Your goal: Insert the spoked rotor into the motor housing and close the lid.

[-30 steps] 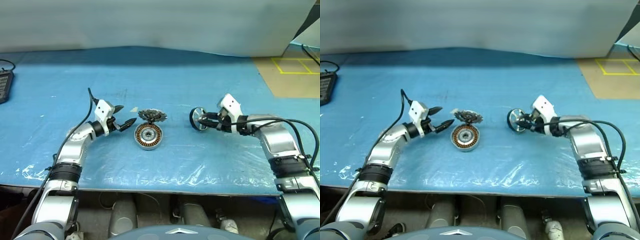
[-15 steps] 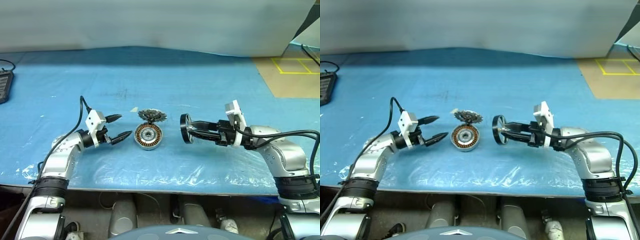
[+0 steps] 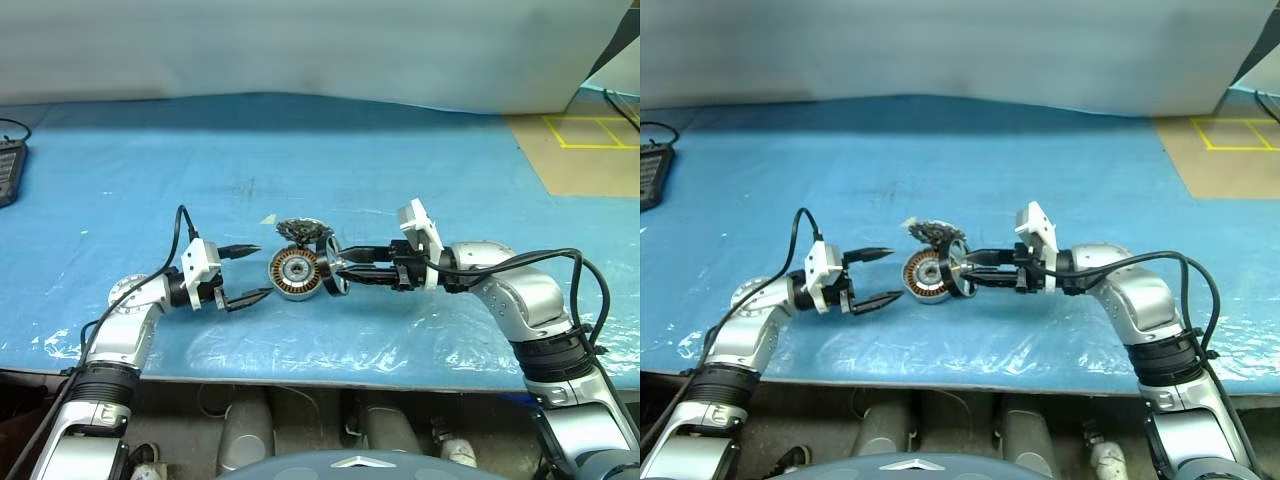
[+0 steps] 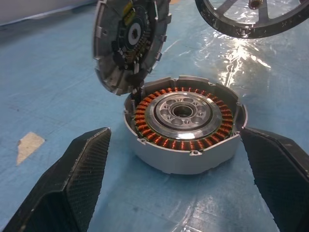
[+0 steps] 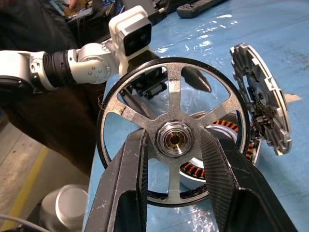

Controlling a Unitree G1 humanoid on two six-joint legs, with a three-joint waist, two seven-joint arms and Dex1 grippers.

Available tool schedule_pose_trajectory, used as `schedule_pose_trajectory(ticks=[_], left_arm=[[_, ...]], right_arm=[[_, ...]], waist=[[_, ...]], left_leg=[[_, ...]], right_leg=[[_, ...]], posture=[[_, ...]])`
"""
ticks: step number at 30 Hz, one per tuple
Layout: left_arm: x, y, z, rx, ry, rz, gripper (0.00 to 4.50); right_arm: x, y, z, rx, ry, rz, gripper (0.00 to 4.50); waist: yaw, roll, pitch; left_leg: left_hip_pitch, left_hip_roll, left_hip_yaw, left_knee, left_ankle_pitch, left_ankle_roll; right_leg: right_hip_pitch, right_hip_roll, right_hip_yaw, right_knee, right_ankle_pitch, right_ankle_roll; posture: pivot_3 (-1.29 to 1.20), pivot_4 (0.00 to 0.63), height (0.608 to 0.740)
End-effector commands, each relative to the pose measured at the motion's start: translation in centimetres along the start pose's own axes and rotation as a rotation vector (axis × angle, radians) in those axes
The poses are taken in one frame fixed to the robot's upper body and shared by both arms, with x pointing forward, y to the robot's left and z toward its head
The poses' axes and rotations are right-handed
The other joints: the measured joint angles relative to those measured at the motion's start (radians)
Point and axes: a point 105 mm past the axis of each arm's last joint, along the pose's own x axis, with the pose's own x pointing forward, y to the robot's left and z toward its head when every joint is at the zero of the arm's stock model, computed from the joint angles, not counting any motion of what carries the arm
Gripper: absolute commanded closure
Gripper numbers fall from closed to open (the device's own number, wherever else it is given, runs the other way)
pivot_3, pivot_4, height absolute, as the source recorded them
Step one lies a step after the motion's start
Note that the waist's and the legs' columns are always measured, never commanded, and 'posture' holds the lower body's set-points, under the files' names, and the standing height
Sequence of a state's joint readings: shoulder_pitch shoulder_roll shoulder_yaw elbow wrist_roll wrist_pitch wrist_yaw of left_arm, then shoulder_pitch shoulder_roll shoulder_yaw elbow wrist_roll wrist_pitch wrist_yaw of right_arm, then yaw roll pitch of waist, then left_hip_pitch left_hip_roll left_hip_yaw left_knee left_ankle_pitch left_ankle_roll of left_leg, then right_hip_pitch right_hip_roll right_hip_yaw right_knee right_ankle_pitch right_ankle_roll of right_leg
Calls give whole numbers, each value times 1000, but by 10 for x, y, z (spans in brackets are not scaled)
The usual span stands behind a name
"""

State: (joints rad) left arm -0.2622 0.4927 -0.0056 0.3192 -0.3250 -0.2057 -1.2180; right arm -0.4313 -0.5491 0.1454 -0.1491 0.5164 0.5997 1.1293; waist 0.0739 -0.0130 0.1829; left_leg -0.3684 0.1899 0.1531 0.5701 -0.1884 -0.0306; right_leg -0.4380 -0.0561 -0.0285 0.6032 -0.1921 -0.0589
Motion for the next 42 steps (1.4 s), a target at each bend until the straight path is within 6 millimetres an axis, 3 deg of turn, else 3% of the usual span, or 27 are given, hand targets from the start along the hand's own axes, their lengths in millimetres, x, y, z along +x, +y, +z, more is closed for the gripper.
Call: schedule_pose_trajectory(ticks=[1, 19, 25, 42], left_arm=[[1, 3, 2, 37, -17, 5, 0], [3, 7, -7, 21, -25, 62, 0], [3, 7, -7, 17, -24, 68, 0], [4, 7, -6, 16, -29, 69, 0]], right_arm=[[5, -6, 10, -70, -3, -18, 3192], [37, -21, -1, -140, 28, 27, 3192], [42, -19, 3, -150, 21, 45, 3192], [48, -28, -12, -162, 90, 35, 3192]], waist=[[-2, 0, 0], [-3, 0, 0], [-2, 0, 0], [-3, 0, 0]], left_leg=[[0, 0, 0, 0, 0, 0], [0, 0, 0, 1, 0, 0], [0, 0, 0, 1, 0, 0], [0, 0, 0, 2, 0, 0]], right_leg=[[0, 0, 0, 0, 0, 0], [0, 0, 0, 2, 4, -6], [0, 0, 0, 2, 4, -7], [0, 0, 0, 3, 4, -7]], posture=[[0, 150, 740], [0, 150, 740], [0, 150, 740], [0, 150, 740]])
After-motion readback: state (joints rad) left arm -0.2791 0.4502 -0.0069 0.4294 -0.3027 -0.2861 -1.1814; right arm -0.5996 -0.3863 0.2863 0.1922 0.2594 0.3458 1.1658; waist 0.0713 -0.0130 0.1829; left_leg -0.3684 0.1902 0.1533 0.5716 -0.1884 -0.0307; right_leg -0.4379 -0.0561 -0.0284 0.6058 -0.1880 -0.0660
